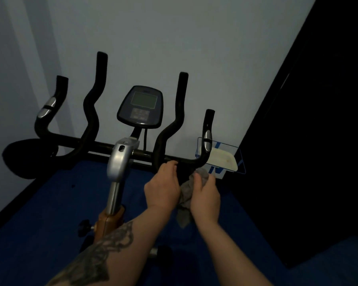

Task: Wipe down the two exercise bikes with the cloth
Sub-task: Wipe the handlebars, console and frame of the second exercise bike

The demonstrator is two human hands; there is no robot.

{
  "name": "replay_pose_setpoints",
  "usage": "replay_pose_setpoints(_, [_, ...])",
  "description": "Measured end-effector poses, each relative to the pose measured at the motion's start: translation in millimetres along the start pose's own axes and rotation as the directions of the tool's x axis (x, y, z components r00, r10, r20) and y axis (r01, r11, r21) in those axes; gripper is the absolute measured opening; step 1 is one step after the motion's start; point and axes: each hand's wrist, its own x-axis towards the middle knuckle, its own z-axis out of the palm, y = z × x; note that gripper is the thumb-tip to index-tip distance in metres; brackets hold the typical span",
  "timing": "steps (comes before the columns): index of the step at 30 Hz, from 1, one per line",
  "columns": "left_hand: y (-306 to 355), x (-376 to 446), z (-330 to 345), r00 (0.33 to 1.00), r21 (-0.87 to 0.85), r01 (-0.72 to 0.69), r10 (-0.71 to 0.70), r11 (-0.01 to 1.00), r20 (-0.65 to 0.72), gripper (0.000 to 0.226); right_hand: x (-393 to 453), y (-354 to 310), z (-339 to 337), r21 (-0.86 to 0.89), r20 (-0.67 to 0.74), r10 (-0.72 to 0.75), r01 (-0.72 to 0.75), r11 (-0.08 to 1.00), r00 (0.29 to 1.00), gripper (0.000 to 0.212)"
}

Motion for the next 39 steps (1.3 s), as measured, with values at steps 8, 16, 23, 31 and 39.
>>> replay_pose_setpoints(8, [-4.2, 4.4, -4.7, 0.994, 0.087, -0.021, 0.012, 0.996, 0.108, 0.028, 16.2, -11.4, 4.0, -0.099, 0.005, 0.01, -0.01, 0.995, 1.0, 0.029])
replay_pose_setpoints(16, [-3.3, 4.7, -9.4, 0.986, 0.122, -0.052, 0.032, 0.991, 0.163, 0.023, 37.5, -17.4, -9.4, -0.277, 0.157, 0.071, -0.025, 0.96, 0.985, 0.03])
replay_pose_setpoints(23, [0.3, 5.3, -14.2, 0.985, 0.145, -0.064, 0.039, 0.987, 0.17, 0.02, -19.3, -2.3, 6.4, -0.021, -0.056, 0.013, -0.014, 1.0, 0.998, 0.025])
replay_pose_setpoints(31, [0.8, 5.5, -15.7, 0.98, 0.119, -0.054, 0.03, 0.991, 0.196, 0.018, 10.1, -13.8, -5.2, -0.403, 0.128, -0.083, 0.128, 0.906, 0.988, 0.029])
replay_pose_setpoints(39, [4.2, 2.4, -13.1, 0.986, 0.029, 0.029, -0.034, 0.999, 0.16, 0.024, 38.6, -27.4, -7.7, -0.503, 0.276, -0.068, 0.204, 0.84, 0.959, 0.031])
